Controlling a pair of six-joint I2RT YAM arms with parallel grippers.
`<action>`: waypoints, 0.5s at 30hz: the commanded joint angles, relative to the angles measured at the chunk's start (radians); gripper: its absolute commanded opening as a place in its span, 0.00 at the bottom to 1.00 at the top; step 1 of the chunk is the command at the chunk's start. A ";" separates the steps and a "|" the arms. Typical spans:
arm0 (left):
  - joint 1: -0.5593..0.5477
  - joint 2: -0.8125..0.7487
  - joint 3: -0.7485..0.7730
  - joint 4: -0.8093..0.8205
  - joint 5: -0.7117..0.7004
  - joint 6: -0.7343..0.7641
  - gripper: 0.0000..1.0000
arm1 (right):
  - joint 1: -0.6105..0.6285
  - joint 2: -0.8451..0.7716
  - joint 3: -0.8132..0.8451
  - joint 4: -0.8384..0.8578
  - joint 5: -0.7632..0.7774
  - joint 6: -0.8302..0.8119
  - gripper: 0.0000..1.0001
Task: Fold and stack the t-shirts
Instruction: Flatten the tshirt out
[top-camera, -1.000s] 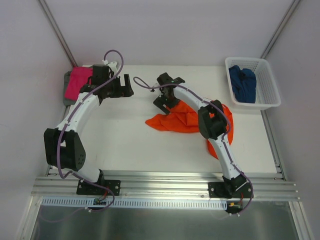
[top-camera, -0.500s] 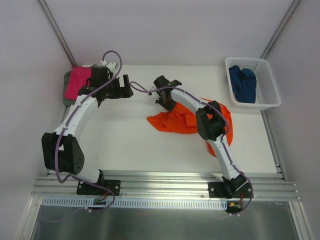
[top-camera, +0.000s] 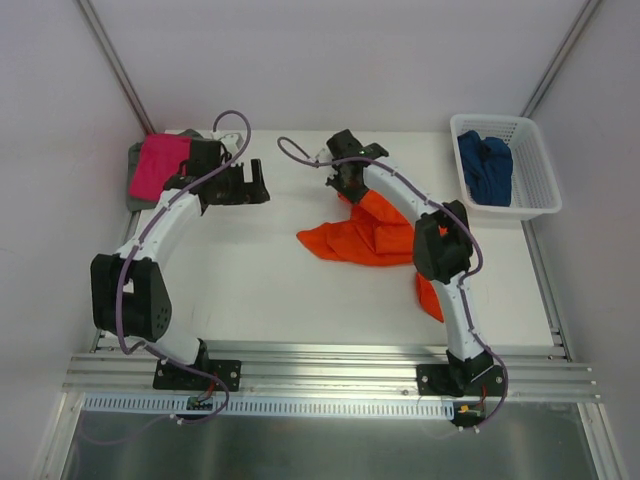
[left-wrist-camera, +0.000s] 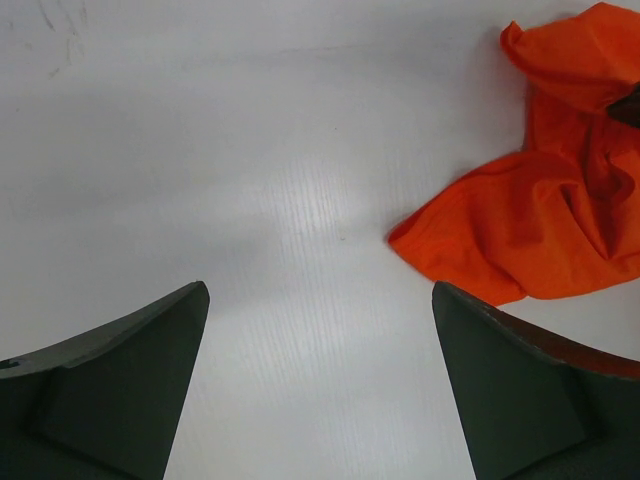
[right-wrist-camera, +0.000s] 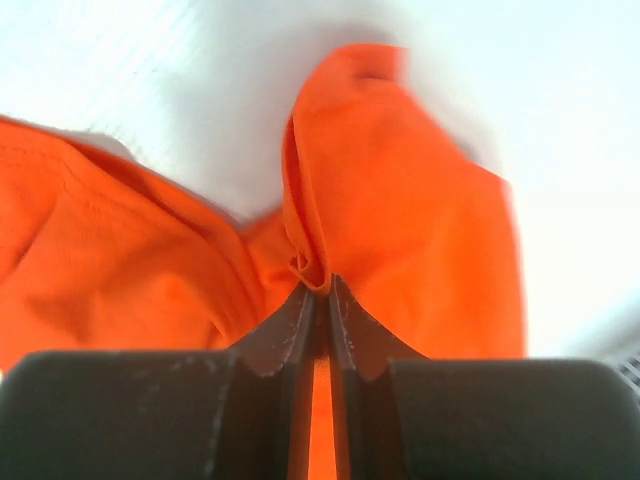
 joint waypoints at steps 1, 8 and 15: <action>-0.017 0.052 0.004 0.023 0.034 0.030 0.96 | -0.005 -0.166 0.043 -0.005 -0.012 0.002 0.11; -0.122 0.175 0.116 0.038 0.055 0.036 0.96 | -0.035 -0.217 0.014 0.001 0.016 -0.001 0.11; -0.169 0.325 0.247 0.038 0.127 0.078 0.79 | -0.153 -0.188 0.080 0.003 0.021 -0.024 0.06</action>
